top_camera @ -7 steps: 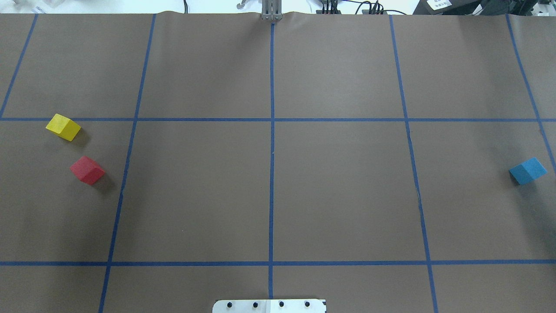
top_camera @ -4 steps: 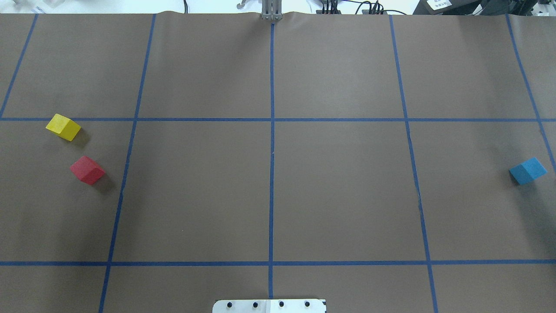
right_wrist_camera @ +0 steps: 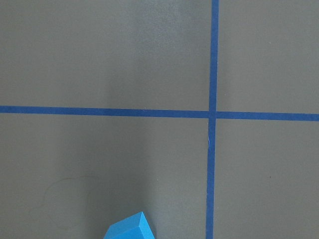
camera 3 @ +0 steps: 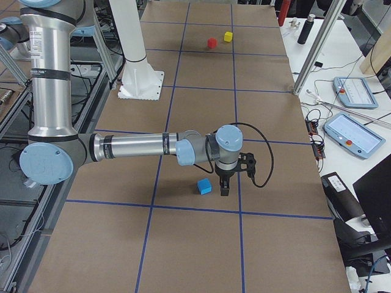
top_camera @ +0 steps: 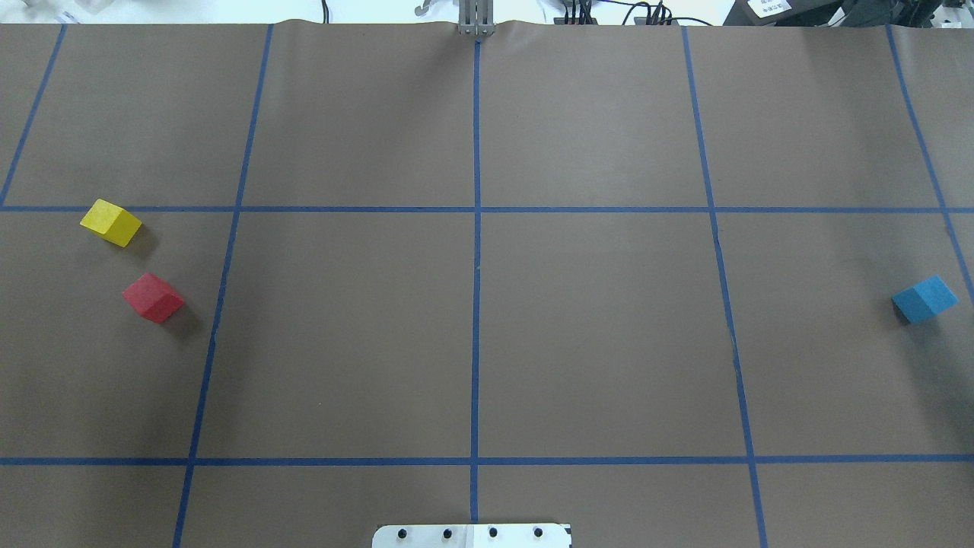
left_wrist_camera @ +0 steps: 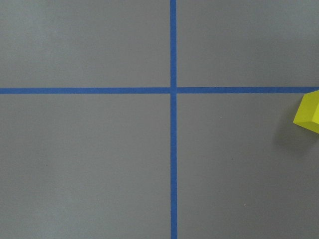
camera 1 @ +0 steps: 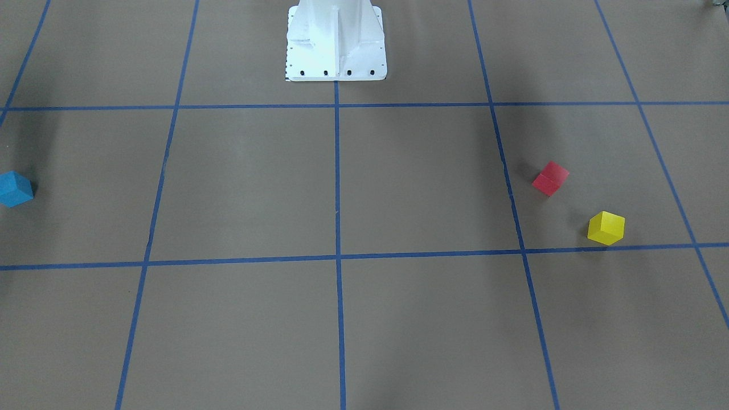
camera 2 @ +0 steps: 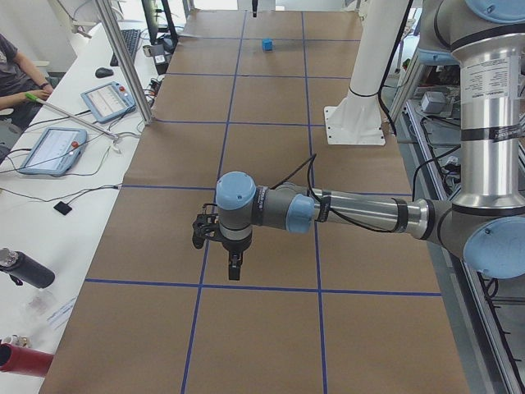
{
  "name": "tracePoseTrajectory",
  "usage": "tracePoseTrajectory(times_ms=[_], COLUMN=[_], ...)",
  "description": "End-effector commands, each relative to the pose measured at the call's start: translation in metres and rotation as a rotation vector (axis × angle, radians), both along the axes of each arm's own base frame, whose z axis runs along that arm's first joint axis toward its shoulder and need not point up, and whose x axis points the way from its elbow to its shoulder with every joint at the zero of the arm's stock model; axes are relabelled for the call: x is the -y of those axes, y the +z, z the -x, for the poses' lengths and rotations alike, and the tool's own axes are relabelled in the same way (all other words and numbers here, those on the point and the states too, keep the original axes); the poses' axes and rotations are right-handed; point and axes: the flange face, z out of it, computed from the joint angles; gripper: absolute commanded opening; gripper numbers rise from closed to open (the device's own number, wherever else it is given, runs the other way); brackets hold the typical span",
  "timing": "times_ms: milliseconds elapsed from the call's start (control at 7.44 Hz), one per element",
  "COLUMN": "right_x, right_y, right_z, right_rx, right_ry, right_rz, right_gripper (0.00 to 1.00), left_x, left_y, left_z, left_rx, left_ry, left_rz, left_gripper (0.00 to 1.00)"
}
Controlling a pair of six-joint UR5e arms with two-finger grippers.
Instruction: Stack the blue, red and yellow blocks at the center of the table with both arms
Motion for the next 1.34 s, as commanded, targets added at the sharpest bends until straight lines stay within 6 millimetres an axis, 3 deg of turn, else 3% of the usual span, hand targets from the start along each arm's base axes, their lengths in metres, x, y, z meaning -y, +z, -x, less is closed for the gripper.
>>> tracePoseTrajectory(times_ms=[0, 672, 806, 1075, 1209], right_x=[-0.001, -0.013, -0.013, -0.02, -0.022], right_y=[0.003, 0.013, 0.012, 0.006, 0.005], right_z=[0.0, -0.001, 0.016, 0.072, 0.089], right_rx=[-0.001, 0.001, 0.008, 0.031, 0.032], right_ry=[-0.009, -0.062, -0.095, -0.205, -0.235], right_rz=[-0.003, -0.033, -0.033, -0.039, -0.088], right_gripper=[1.0, 1.0, 1.0, 1.0, 1.0], left_x=[-0.001, -0.006, -0.012, -0.012, -0.012], left_y=[-0.001, 0.002, 0.002, 0.001, -0.001], left_z=[-0.005, -0.005, -0.005, -0.006, -0.005], left_rx=[-0.072, -0.079, -0.079, -0.079, -0.081], left_ry=[0.009, 0.011, 0.012, 0.013, 0.012], left_rz=[0.016, 0.015, 0.011, 0.009, 0.005], left_gripper=[1.0, 1.0, 1.0, 1.0, 1.0])
